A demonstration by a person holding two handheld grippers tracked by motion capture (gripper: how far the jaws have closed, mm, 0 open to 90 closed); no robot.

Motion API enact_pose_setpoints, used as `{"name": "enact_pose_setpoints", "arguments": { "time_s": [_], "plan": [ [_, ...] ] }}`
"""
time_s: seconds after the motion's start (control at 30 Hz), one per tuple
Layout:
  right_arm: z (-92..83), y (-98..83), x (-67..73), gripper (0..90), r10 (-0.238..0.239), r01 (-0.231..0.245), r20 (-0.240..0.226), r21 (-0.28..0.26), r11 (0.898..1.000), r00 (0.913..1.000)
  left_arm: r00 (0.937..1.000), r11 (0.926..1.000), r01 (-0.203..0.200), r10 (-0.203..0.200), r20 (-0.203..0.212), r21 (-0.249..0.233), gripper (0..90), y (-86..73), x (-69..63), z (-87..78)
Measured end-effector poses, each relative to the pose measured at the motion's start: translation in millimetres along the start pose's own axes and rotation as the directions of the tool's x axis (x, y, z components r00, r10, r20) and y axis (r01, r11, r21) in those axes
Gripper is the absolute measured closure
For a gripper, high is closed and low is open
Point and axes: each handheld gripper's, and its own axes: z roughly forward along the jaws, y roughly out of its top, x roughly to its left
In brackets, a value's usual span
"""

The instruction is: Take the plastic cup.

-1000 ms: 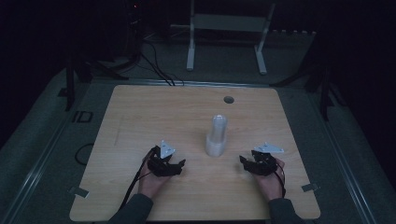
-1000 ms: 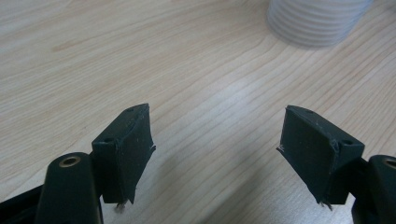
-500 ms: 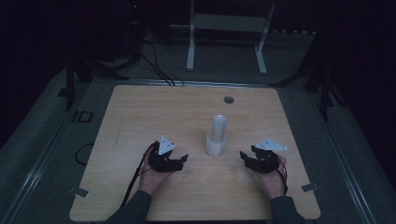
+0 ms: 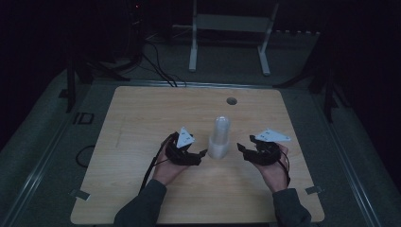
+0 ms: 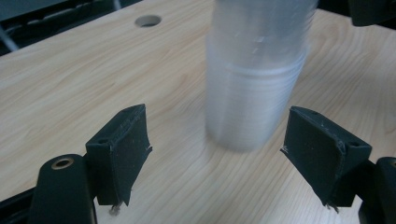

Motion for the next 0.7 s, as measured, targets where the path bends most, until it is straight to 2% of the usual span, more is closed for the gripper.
{"name": "enact_pose_setpoints", "arguments": {
  "time_s": [0.13,0.33,0.43,0.7],
  "plan": [
    [-1.6,12.6,3.9,35.9,-0.018,0.017,-0.034,-0.026,1.0,0.9993,0.9999,0.9999,-0.005,0.005,0.012,-0.012,20.9,6.1,-4.3,9.5],
    [-1.5,31.3,12.6,32.2,-0.046,0.041,-0.085,-0.061,0.997,0.9953,0.9994,0.9996,-0.03,0.03,0.015,0.003,20.6,9.6,-10.9,20.1],
    [1.6,39.7,17.3,31.2,-0.062,0.055,-0.1,-0.074,0.996,0.993,0.9996,0.9998,-0.021,0.021,0.017,0.001,20.7,9.8,-12.7,24.5],
    [12.3,57.6,22.3,30.4,-0.049,0.036,-0.135,-0.1,0.994,0.9896,0.9997,0.9998,-0.02,0.02,0.01,-0.005,20.8,10.4,-14.5,31.0]
  ]
}}
